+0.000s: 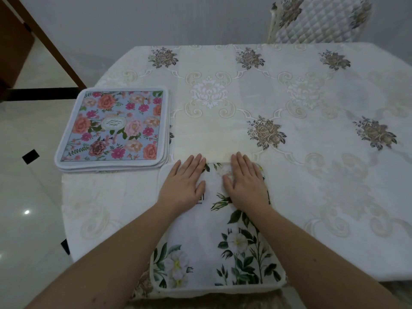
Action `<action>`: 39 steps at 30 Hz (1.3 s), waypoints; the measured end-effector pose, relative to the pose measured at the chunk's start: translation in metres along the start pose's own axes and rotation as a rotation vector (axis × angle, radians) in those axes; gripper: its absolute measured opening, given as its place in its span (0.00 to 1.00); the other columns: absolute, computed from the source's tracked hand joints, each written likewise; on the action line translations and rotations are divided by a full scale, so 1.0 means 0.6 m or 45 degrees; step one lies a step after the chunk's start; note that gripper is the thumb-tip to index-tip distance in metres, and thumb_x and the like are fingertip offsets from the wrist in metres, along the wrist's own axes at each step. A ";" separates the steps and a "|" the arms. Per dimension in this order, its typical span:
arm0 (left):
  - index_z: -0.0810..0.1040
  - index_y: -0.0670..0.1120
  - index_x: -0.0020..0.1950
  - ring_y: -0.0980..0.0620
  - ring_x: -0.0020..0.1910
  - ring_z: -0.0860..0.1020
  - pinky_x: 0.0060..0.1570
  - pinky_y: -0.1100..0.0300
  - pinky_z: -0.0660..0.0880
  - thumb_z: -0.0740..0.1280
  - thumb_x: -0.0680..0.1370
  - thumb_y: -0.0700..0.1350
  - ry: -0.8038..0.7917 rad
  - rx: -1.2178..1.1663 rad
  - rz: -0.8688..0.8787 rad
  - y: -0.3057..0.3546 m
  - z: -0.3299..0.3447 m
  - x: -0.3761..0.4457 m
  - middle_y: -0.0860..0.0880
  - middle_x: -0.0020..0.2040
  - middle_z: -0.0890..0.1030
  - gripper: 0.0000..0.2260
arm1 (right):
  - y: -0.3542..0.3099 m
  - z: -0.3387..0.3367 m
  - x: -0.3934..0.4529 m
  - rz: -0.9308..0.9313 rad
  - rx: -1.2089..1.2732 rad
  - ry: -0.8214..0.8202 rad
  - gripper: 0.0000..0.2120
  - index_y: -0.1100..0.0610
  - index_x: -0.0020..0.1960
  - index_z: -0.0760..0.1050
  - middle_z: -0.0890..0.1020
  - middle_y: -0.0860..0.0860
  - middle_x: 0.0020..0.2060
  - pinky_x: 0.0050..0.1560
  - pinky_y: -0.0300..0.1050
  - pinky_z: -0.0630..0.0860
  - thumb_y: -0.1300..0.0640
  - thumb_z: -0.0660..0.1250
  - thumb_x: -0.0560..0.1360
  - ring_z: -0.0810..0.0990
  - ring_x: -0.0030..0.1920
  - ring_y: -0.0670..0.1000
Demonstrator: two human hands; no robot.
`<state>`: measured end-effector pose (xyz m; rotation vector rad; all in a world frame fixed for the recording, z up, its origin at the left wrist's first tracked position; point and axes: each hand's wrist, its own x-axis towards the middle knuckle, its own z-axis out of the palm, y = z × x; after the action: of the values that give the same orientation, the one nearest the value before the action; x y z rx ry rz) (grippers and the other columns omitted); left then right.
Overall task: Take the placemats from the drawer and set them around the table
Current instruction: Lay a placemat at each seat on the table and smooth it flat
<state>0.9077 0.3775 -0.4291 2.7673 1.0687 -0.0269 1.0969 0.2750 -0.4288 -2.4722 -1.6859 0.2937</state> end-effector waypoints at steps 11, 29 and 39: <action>0.41 0.49 0.82 0.57 0.79 0.41 0.77 0.58 0.38 0.44 0.82 0.60 -0.037 -0.011 -0.125 -0.042 -0.007 -0.053 0.53 0.81 0.41 0.31 | 0.029 -0.015 -0.012 0.012 0.029 -0.021 0.32 0.55 0.81 0.48 0.50 0.51 0.80 0.78 0.46 0.42 0.42 0.46 0.81 0.46 0.80 0.47; 0.47 0.45 0.82 0.51 0.81 0.47 0.78 0.54 0.43 0.51 0.85 0.48 0.080 -0.390 -0.332 0.071 -0.046 -0.129 0.48 0.82 0.49 0.27 | -0.088 -0.006 -0.132 0.100 0.217 0.003 0.28 0.57 0.81 0.46 0.48 0.52 0.80 0.78 0.47 0.39 0.50 0.47 0.84 0.43 0.80 0.49; 0.43 0.48 0.82 0.55 0.80 0.41 0.78 0.52 0.39 0.40 0.82 0.58 -0.053 -0.031 -0.099 0.088 0.027 -0.199 0.52 0.81 0.43 0.29 | -0.053 0.023 -0.194 -0.052 -0.028 -0.054 0.29 0.54 0.81 0.47 0.50 0.49 0.80 0.78 0.47 0.40 0.44 0.45 0.83 0.46 0.80 0.48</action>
<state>0.8554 0.2571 -0.4276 2.6903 1.1574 -0.0808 1.0236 0.1783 -0.4253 -2.4602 -1.7633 0.3276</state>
